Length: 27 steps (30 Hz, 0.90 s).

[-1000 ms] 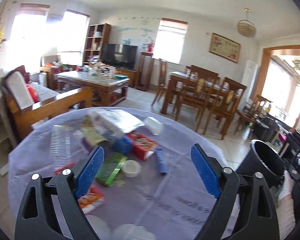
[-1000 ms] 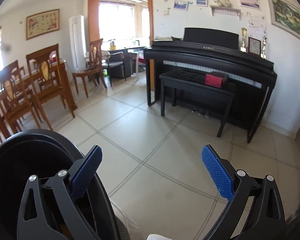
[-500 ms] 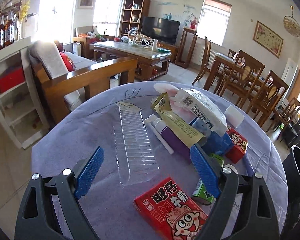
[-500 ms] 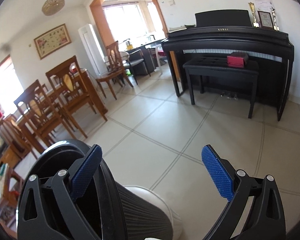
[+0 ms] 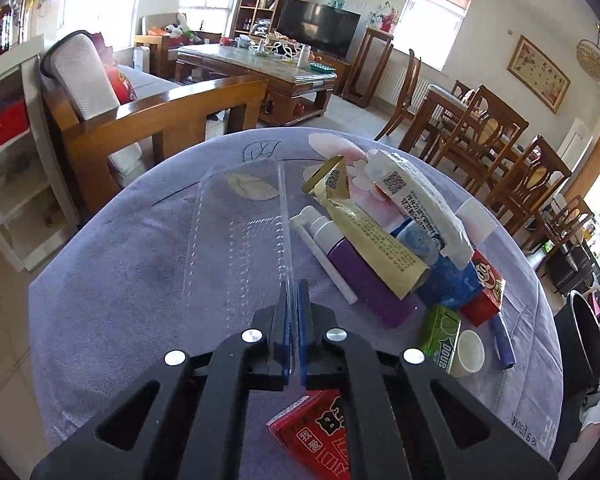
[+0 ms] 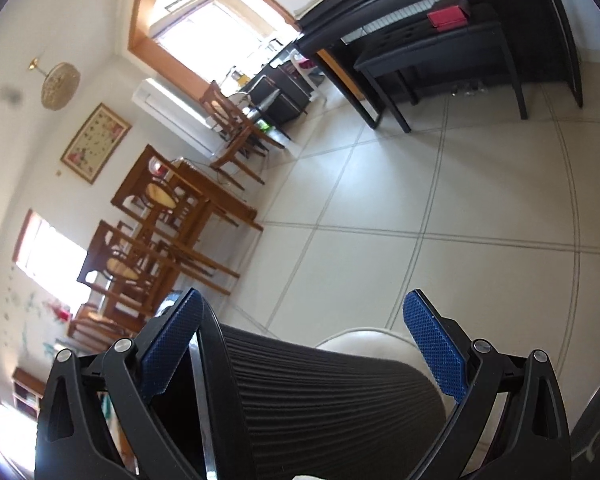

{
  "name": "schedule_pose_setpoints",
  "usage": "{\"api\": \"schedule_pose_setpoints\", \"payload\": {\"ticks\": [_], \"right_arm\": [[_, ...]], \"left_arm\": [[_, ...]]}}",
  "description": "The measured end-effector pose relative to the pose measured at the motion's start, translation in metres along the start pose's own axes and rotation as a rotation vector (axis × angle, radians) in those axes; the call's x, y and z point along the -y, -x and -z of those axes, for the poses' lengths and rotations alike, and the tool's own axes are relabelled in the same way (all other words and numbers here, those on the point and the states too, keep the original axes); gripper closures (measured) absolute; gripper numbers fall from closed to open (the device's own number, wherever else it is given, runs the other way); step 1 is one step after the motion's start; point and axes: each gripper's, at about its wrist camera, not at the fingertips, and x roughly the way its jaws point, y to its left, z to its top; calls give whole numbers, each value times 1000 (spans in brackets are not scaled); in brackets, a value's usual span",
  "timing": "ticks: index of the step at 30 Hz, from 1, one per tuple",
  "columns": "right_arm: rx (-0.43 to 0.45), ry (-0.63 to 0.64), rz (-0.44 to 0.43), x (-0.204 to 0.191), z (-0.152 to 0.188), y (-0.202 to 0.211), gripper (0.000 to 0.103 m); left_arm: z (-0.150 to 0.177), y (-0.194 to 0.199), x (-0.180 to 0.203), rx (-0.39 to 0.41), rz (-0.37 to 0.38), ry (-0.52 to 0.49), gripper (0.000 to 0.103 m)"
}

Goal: Collect trash
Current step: 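Move both tools back to the table, then grasp the clear plastic tray with the left tool while the right tool grasps the white paper cup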

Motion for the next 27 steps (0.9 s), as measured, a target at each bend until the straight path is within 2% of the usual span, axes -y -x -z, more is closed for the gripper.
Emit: {"api": "schedule_pose_setpoints", "payload": {"ticks": [7,9,11,14,16,17,19,20,21,22,23,24,25,26,27], "right_arm": [[-41,-238,-134,48,11,-6,5],[-51,-240,-140,54,16,-11,5],[-71,-238,-187,56,19,-18,5],[-49,-112,-135,42,12,-13,5],[-10,44,-64,28,5,-5,5],[26,164,2,18,4,1,5],[142,367,214,-1,6,20,5],[233,395,247,-5,8,39,5],[325,406,184,-11,11,65,5],[393,416,34,-20,16,92,5],[419,443,-124,-33,22,116,5],[406,500,-261,-55,31,136,5],[357,581,-372,-81,45,154,5],[273,675,-494,-111,64,168,5],[154,766,-622,-140,87,179,5]], "left_arm": [[0,5,2,11,22,13,100],[-1,5,5,7,22,16,99],[-1,3,7,-1,24,13,99],[0,4,9,-8,16,1,99],[1,6,9,-1,18,-2,99],[1,8,9,5,17,-5,99],[2,11,11,15,7,-14,99],[2,13,12,23,8,-18,99],[2,14,13,31,7,-22,99],[2,16,14,41,4,-27,99],[2,18,15,52,3,-34,99],[2,20,17,65,6,-41,99],[3,24,17,83,12,-40,99],[3,27,17,100,19,-34,99],[4,30,16,119,29,-30,99]]}}
